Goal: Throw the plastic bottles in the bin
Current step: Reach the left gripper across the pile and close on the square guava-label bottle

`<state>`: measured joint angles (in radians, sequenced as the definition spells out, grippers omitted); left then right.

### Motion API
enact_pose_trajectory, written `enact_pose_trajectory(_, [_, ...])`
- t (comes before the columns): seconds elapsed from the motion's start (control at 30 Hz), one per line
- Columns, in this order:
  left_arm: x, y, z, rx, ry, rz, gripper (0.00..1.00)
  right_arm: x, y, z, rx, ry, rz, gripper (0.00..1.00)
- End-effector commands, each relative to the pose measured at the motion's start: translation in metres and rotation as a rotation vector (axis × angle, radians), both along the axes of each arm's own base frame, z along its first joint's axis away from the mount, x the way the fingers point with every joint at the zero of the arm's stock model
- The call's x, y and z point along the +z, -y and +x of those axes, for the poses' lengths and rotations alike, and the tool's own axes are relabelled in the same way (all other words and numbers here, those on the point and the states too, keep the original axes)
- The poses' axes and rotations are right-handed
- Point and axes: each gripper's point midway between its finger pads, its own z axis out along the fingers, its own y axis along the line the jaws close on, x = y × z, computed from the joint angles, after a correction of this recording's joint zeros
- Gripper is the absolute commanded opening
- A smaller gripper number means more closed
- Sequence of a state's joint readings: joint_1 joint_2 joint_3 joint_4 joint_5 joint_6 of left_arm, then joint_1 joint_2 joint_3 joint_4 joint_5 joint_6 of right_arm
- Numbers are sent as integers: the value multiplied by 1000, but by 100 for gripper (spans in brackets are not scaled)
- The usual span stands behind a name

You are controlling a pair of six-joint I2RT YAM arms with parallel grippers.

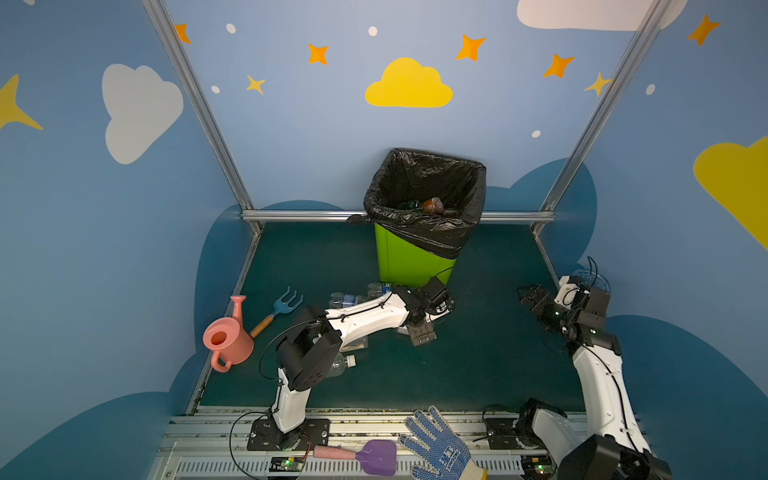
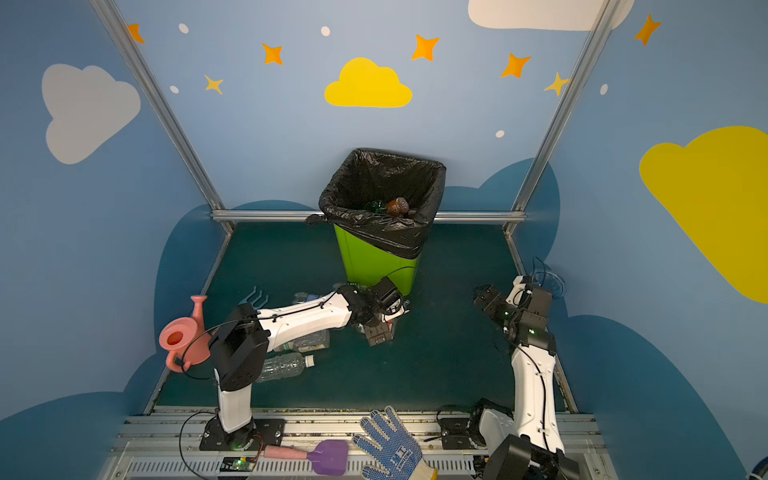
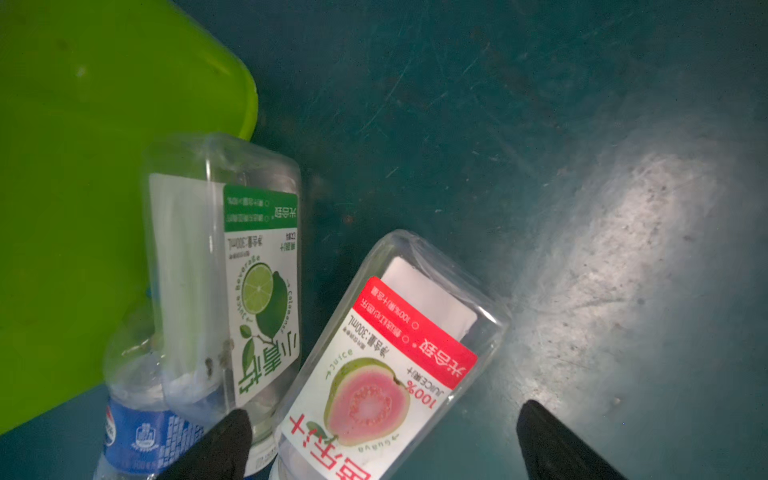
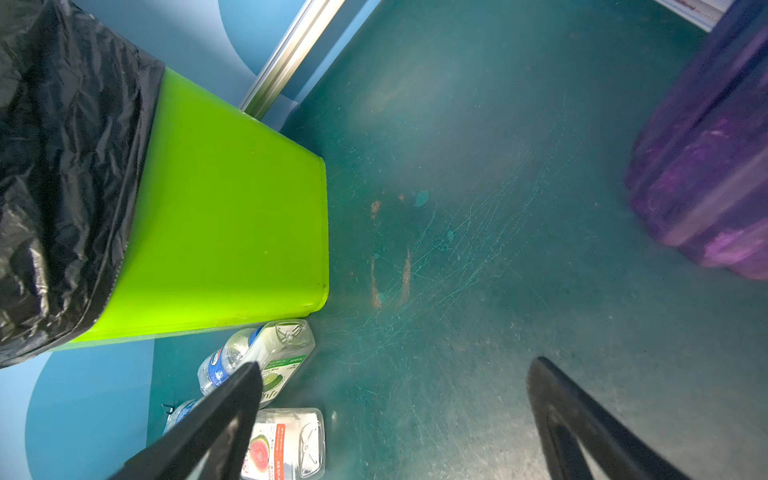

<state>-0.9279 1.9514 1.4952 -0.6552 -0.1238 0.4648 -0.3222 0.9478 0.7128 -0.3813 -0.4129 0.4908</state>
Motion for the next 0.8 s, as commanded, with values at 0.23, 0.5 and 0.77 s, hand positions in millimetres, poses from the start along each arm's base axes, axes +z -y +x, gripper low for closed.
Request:
enact_pose_trajectory(0.23, [-16,1,13,-27,-44,38,98,1,-2,3,25,20,22,98])
enact_pose_trajectory(0.5, [-29,4,0,-62,-129,70,92,2,2,3,11,10,9,98])
enact_pose_trajectory(0.77, [-36,1,-8,-57,-183,93,80,3,5,3,5,12,16,98])
